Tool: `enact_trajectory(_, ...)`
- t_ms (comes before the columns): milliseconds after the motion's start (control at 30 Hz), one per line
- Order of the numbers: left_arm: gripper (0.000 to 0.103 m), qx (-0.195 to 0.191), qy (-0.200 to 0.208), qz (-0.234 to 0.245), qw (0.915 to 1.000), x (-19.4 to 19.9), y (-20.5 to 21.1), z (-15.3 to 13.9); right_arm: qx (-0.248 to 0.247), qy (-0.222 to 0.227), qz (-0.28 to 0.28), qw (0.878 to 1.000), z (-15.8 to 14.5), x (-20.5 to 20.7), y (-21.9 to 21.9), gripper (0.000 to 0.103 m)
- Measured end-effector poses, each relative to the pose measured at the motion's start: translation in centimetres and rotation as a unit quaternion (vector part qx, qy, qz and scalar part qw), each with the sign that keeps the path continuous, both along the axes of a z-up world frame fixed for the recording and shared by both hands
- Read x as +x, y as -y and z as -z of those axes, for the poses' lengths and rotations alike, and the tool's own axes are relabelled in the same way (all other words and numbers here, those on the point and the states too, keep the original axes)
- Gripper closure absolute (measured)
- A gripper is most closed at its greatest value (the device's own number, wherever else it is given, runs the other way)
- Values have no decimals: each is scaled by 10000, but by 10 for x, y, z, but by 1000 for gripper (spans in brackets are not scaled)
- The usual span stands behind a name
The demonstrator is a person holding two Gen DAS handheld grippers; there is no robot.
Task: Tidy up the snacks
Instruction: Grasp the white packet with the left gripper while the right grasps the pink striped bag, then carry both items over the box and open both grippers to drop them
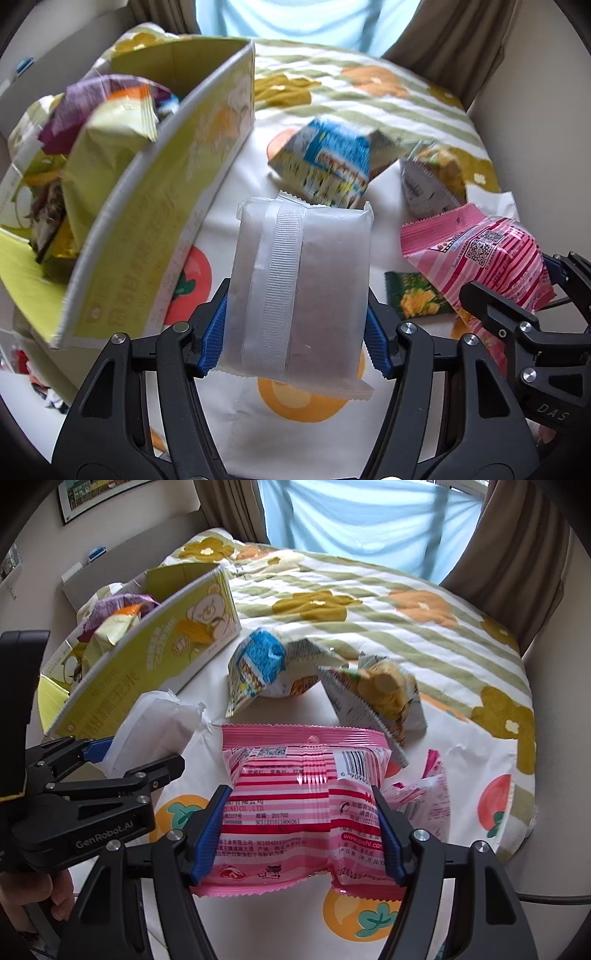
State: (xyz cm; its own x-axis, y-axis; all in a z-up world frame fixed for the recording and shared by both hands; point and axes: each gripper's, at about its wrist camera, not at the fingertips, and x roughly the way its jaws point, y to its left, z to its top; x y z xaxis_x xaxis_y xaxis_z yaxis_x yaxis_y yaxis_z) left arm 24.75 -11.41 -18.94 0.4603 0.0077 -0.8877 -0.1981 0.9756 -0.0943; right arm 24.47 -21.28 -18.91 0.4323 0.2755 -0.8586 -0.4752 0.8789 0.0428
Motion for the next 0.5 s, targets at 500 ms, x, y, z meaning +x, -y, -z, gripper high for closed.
enact_trajectory(500, 43, -305, 1181, -190, 9923, -17, -60, -105, 402, 707, 47, 9967, -78, -8, -28, 36)
